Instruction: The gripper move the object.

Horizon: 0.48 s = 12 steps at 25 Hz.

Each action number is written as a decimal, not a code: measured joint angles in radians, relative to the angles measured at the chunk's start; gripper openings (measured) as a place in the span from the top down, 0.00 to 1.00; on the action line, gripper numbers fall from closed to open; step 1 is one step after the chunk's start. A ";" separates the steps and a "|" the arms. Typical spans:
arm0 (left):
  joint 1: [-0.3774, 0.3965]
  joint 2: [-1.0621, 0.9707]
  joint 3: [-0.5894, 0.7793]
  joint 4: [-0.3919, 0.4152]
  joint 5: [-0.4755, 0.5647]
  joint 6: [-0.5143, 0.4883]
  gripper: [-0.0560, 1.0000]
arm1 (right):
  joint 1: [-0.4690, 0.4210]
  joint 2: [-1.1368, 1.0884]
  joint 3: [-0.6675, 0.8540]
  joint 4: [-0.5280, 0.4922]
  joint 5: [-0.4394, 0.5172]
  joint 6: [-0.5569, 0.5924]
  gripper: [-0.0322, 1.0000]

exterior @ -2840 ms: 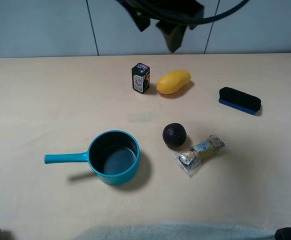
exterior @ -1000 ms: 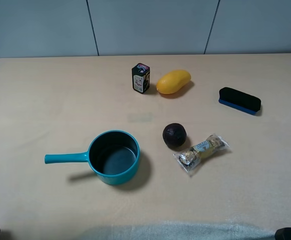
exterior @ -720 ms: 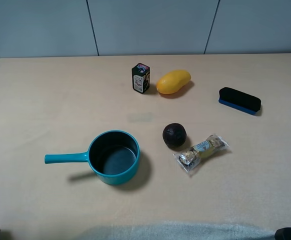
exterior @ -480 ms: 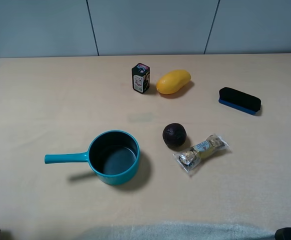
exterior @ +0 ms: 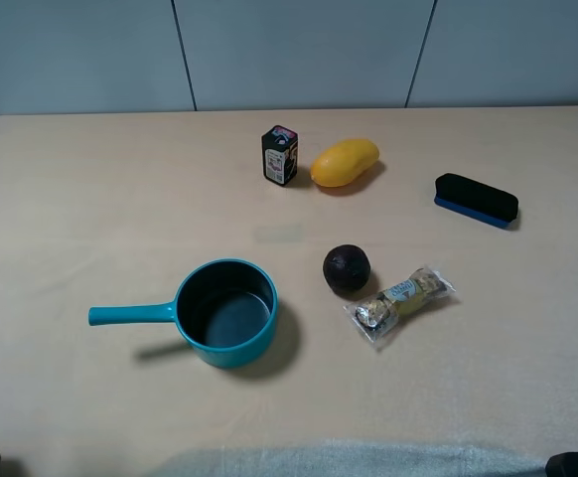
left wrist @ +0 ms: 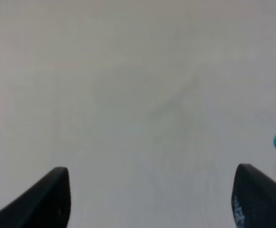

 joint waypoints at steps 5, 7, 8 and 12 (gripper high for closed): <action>0.016 -0.075 0.008 -0.001 -0.004 0.000 0.28 | 0.000 0.000 0.000 0.000 0.000 0.000 0.33; 0.016 -0.101 0.009 -0.001 -0.006 0.000 0.28 | 0.000 0.000 0.000 0.000 0.000 0.000 0.33; 0.016 -0.107 0.009 -0.001 -0.007 0.001 0.28 | 0.000 0.000 0.000 0.000 0.000 0.000 0.33; 0.016 -0.110 0.010 -0.001 -0.006 0.001 0.28 | 0.000 0.000 0.000 0.000 0.000 0.000 0.33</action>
